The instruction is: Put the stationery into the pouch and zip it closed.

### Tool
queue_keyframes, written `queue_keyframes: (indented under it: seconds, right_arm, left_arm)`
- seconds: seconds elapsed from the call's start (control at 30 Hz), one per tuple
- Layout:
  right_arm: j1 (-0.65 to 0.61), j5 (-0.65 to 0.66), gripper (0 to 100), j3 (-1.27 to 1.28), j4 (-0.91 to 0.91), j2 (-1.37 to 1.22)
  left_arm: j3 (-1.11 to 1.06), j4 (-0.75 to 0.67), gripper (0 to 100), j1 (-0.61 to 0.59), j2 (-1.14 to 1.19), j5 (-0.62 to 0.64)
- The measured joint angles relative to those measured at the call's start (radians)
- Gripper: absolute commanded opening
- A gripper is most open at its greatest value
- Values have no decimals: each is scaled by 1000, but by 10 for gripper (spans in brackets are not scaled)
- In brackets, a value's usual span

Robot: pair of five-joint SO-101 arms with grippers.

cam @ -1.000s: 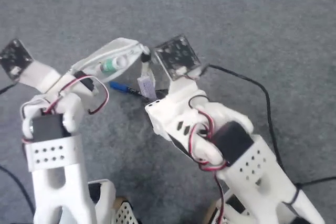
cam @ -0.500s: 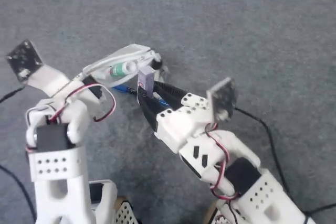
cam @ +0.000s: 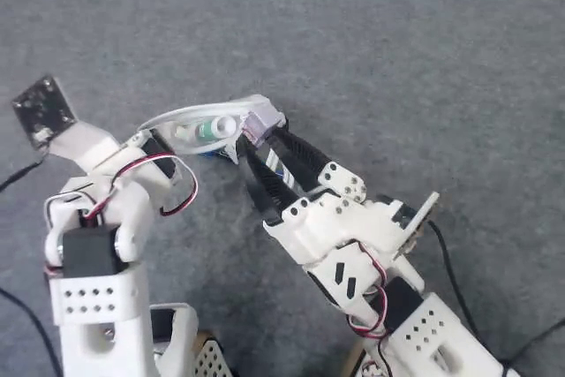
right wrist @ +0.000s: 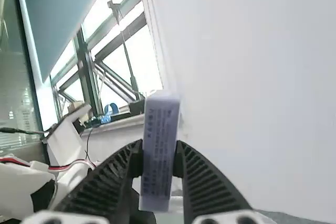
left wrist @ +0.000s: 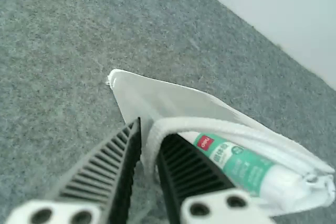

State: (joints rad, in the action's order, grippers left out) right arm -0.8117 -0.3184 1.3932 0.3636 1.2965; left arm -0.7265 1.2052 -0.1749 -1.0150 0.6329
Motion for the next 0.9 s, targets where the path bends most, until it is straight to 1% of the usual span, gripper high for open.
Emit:
queue_keyframes:
  seconds: [0.33, 0.47, 0.63, 0.77, 0.9]
  right_arm:
    - [-3, 0, 7, 2, 178, -281]
    - [-3, 0, 7, -49, 245, -417]
    - [-3, 0, 7, -120, 336, -592]
    - [-2, 2, 7, -183, 417, -753]
    - [12, 124, 7, -221, 539, -913]
  left_arm:
    - [0, 0, 10, 2, 0, 0]
    - [-28, -41, 10, 2, 0, 0]
    - [-31, -48, 10, 5, 0, 0]
    - [-31, -48, 10, 32, 0, 0]
    - [-32, -48, 10, 31, 0, 0]
